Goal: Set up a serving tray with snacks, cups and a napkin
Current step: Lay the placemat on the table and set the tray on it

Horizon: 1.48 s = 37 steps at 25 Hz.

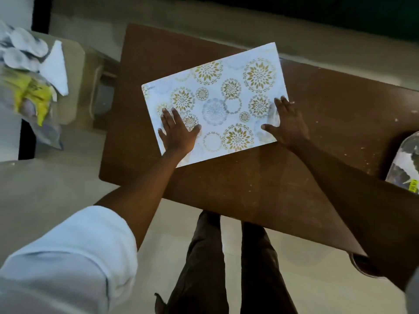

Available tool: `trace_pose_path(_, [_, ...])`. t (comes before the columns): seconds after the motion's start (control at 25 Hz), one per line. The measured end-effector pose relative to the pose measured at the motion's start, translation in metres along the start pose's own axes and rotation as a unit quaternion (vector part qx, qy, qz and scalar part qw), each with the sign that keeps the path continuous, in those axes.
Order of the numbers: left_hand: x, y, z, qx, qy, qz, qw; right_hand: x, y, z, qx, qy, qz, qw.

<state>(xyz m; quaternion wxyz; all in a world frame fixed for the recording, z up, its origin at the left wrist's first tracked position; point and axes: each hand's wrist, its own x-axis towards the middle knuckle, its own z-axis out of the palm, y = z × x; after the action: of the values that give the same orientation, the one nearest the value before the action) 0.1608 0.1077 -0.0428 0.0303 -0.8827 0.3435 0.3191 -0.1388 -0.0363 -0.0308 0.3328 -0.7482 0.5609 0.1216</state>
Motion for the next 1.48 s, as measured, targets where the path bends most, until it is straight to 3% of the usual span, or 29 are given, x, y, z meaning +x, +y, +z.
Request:
trace_pose_path(0.16, [-0.001,-0.029,0.000,0.001,-0.020,-0.003,1.000,0.031,-0.043,0.006,-0.092,-0.019,-0.036,0.995])
trace_pose_path(0.48, [0.005,-0.032,0.000,0.043,0.003,0.043,0.998,0.032,-0.050,0.014,-0.097,-0.028,0.010,0.995])
trace_pose_path(1.0, [-0.018,0.036,0.014,0.170,-0.059,0.173,0.968,-0.081,0.028,0.054,0.026,0.013,0.173,0.984])
trace_pose_path(1.48, [-0.033,0.031,0.019,0.193,-0.071,0.216,0.954,-0.109,0.042,0.056,0.026,0.016,0.186,0.982])
